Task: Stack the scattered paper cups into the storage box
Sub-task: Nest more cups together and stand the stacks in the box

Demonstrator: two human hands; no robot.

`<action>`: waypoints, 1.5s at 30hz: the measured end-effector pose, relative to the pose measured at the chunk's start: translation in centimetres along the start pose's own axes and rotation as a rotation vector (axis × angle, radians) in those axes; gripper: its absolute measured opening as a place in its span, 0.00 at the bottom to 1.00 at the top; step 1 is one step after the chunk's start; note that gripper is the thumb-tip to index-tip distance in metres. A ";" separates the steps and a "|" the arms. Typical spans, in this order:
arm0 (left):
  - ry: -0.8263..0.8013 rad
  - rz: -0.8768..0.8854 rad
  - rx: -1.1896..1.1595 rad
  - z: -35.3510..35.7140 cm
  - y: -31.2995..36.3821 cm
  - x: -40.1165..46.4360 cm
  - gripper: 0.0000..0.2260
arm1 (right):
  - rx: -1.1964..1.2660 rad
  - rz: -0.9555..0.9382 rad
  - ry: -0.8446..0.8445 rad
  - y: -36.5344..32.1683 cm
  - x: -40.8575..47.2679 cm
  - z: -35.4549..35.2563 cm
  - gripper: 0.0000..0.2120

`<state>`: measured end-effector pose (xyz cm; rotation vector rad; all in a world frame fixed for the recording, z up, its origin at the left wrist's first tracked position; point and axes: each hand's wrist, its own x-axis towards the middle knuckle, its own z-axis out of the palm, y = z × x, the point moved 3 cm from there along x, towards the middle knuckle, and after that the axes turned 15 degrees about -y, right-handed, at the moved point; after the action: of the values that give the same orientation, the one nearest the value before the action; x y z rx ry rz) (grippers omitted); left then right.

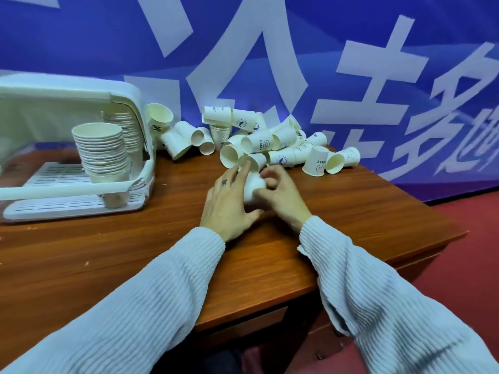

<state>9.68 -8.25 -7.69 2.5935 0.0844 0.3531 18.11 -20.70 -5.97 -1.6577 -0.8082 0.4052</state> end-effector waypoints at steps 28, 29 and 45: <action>0.772 -0.121 -0.551 -12.8 -7.0 -9.6 0.32 | -0.148 -0.398 0.364 -12.2 7.4 9.1 0.04; 0.793 -0.116 -0.570 -13.3 -7.5 -10.2 0.32 | -0.149 -0.426 0.330 -13.6 8.2 10.6 0.03; 0.860 -0.121 -0.513 -20.6 -11.8 -14.0 0.31 | -0.629 -0.132 -0.170 -14.8 13.9 22.4 0.12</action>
<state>-9.21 10.25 0.27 1.7717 0.3880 1.2350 8.93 6.03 4.74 -2.1481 -1.2543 0.2066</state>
